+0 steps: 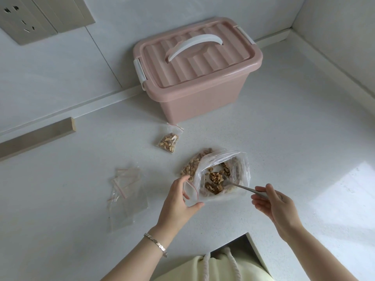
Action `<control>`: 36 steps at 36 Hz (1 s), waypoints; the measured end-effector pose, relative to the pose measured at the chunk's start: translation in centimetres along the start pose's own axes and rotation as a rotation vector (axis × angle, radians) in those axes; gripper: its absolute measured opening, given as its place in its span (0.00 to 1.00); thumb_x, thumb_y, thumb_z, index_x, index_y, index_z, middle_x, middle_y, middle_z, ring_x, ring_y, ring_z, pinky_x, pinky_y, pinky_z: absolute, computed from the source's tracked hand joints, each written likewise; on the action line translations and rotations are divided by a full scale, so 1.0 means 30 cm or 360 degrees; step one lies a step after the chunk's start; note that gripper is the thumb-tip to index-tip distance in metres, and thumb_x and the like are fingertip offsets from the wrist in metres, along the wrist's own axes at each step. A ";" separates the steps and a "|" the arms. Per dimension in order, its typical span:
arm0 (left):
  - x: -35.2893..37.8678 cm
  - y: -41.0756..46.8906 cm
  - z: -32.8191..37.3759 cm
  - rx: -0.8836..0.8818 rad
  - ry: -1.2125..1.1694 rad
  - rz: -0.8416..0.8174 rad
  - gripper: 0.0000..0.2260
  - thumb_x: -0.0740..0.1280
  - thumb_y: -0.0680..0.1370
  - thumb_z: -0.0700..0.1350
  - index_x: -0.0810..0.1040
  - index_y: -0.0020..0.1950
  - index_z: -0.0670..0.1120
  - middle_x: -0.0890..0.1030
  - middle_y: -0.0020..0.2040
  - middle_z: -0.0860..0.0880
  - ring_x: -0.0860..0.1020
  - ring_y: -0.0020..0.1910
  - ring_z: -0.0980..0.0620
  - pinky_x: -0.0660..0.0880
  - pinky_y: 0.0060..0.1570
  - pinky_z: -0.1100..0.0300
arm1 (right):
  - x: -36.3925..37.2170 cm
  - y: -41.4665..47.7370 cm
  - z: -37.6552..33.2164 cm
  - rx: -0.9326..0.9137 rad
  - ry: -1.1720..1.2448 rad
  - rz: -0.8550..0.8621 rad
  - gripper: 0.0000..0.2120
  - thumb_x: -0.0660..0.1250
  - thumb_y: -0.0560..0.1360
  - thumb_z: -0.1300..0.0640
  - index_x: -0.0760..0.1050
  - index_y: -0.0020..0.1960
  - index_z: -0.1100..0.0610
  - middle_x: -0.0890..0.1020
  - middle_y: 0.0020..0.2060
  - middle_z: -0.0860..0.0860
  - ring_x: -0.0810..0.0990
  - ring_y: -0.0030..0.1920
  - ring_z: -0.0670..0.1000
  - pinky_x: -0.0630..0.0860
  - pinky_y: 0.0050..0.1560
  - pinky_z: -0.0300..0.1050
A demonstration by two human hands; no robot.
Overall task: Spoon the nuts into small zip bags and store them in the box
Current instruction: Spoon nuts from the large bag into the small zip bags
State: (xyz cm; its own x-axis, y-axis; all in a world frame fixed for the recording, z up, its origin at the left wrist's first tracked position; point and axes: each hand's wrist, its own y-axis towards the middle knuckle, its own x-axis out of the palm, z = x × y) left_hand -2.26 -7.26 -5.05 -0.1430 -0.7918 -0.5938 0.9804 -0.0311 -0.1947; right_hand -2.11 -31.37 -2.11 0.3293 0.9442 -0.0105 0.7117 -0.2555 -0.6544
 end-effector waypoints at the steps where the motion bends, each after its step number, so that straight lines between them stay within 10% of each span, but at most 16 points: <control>1: 0.001 0.001 -0.002 0.0005 0.0021 0.0006 0.34 0.76 0.67 0.48 0.64 0.68 0.49 0.70 0.50 0.56 0.72 0.41 0.64 0.68 0.41 0.77 | -0.002 -0.003 -0.008 -0.0026 -0.0006 0.0010 0.15 0.57 0.79 0.55 0.78 0.47 0.63 0.82 0.36 0.60 0.81 0.35 0.54 0.80 0.33 0.36; 36: 0.010 0.071 0.040 -0.0096 0.0098 0.0174 0.25 0.70 0.63 0.64 0.75 0.49 0.47 0.79 0.42 0.53 0.75 0.38 0.54 0.72 0.35 0.65 | 0.168 -0.065 -0.104 -0.0136 0.0102 -0.0136 0.18 0.55 0.80 0.52 0.77 0.43 0.62 0.81 0.28 0.54 0.78 0.27 0.48 0.76 0.28 0.36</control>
State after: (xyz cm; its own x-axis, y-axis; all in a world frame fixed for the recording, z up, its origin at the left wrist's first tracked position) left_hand -0.04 -8.29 -4.71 -0.0454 -0.7496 -0.6603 0.9809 0.0917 -0.1716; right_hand 0.09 -26.76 1.47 0.3020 0.9488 0.0926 0.7884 -0.1939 -0.5839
